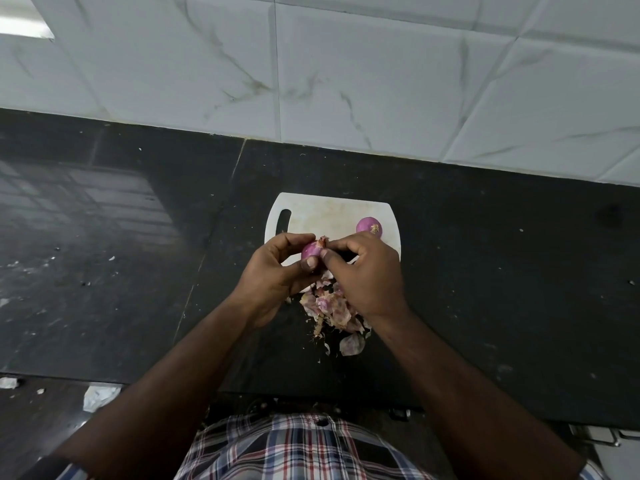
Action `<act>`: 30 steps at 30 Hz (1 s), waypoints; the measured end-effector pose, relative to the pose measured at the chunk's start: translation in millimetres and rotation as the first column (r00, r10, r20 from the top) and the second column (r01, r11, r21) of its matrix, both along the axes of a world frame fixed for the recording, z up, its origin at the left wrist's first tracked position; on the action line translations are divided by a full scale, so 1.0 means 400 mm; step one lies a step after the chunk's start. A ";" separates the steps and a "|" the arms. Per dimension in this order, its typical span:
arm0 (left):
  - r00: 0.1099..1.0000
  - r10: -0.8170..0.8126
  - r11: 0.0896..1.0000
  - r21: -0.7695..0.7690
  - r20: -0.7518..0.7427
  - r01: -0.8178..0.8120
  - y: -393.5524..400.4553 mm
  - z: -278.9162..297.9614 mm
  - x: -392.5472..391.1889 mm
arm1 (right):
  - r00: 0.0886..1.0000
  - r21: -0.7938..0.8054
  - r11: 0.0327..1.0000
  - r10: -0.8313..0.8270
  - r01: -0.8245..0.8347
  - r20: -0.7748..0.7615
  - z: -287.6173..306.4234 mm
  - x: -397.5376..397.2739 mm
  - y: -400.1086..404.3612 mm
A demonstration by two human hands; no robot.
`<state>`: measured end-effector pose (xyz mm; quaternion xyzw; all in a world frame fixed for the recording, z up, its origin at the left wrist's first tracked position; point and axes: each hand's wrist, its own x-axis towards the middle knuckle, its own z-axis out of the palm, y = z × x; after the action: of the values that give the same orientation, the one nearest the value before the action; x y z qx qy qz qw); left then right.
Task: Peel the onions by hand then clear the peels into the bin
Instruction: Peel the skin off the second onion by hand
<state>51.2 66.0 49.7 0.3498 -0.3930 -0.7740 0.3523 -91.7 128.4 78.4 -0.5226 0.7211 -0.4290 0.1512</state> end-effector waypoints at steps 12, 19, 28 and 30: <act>0.982 0.048 0.987 -0.158 0.180 -0.019 0.008 0.012 -0.013 | 0.977 0.080 0.996 0.057 -0.041 -0.204 -0.033 0.000 -0.004; 0.980 0.125 0.991 -0.062 0.151 -0.117 0.011 0.002 -0.027 | 0.974 0.054 0.993 0.112 -0.103 -0.197 -0.043 -0.003 0.005; 0.995 0.097 0.987 0.130 -0.010 -0.095 -0.014 0.011 0.011 | 0.983 0.228 0.963 0.162 -0.140 -0.084 -0.057 -0.034 0.022; 0.994 0.109 0.981 0.162 -0.028 -0.103 -0.019 0.009 0.012 | 0.976 0.323 0.935 0.188 -0.144 -0.109 -0.059 -0.039 0.023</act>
<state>56.1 58.5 53.2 0.3832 -0.3035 -0.7896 0.3710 -107.2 137.5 54.9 -0.5794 0.7419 -0.2578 0.2176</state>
